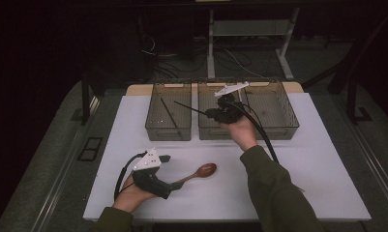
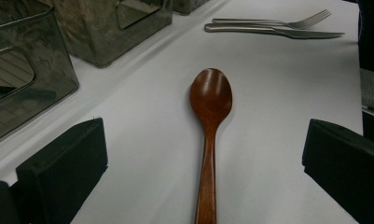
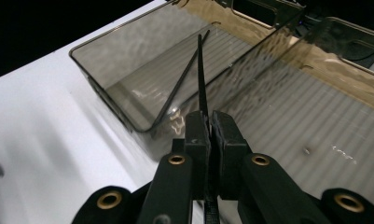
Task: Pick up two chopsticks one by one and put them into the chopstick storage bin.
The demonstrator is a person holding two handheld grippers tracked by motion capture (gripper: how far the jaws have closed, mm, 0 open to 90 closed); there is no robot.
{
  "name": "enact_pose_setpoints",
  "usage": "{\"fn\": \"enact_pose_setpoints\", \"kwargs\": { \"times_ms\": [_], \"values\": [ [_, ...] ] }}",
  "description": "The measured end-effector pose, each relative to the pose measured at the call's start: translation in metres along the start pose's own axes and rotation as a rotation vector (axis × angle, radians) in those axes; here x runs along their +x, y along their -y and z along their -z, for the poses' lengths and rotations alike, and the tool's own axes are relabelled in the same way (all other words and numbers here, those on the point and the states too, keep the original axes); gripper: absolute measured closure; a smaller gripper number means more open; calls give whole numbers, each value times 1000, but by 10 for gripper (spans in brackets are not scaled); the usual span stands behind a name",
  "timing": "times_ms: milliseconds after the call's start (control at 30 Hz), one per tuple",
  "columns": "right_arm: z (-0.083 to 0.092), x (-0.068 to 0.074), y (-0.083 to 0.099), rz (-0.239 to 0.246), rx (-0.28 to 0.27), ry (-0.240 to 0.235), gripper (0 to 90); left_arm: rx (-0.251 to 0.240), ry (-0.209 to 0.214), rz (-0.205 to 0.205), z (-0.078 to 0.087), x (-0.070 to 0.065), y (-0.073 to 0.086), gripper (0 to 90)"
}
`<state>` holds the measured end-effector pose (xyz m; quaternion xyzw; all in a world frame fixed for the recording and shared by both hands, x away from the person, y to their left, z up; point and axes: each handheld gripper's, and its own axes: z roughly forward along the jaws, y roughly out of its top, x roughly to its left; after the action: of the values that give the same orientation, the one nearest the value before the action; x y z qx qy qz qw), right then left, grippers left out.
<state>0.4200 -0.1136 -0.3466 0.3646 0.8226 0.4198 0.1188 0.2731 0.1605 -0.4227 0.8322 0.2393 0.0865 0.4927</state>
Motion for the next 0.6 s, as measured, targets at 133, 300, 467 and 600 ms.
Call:
{"fn": "enact_pose_setpoints", "kwargs": {
  "times_ms": [133,300,467,600],
  "values": [
    [-18,4,-8,6,23,16,859,2,3,-3,0,0,0,0],
    [-39,8,-18,8,46,22,859,-7,8,0,0,0,0,0],
    [-59,13,-28,1,59,33,858,-4,8,5,1,0,0,0],
    [-73,15,-33,1,81,41,858,-12,7,4,1,1,-1,0]
  ]
}}
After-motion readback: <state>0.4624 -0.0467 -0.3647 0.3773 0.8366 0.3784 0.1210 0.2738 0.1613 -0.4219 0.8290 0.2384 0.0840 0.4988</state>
